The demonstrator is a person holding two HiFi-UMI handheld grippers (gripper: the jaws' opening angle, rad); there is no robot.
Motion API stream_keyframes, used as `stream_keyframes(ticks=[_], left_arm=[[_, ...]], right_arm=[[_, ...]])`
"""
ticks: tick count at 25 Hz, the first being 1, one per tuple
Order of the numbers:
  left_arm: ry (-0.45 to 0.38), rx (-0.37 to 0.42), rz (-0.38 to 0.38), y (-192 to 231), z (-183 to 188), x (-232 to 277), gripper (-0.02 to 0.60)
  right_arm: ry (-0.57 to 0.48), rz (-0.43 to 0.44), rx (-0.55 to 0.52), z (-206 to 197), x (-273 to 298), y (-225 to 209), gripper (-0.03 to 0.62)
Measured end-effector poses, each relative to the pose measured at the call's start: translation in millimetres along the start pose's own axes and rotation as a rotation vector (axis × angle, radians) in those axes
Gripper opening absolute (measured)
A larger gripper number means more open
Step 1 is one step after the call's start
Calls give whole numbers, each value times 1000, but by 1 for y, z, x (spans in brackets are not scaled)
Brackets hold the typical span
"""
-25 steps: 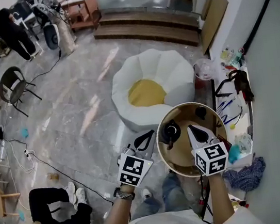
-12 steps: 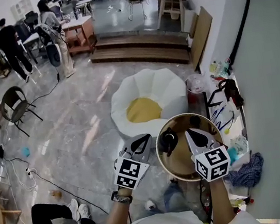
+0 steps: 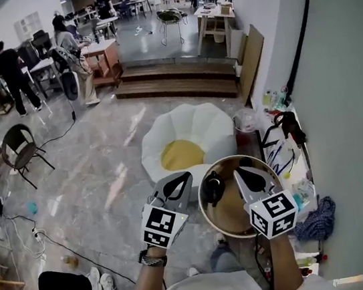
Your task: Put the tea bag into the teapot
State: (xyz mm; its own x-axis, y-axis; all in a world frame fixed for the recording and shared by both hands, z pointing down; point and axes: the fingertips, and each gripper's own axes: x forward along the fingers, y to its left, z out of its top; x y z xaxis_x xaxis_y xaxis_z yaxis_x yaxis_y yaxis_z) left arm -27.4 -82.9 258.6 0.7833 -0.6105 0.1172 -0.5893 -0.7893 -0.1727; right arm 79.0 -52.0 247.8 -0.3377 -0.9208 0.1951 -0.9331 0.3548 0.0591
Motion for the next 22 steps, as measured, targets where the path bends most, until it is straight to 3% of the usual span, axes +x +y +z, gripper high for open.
stream_keyframes(ticks=[11,22], left_arm=[[-85,65,-18,-14,49,-34,-6],[-86,70,-34,-20,47,-40,-6]], right_arm=[[-81,-5,-25,40,-34,27,6],[-93,-25,-15,36,-42,28,6]])
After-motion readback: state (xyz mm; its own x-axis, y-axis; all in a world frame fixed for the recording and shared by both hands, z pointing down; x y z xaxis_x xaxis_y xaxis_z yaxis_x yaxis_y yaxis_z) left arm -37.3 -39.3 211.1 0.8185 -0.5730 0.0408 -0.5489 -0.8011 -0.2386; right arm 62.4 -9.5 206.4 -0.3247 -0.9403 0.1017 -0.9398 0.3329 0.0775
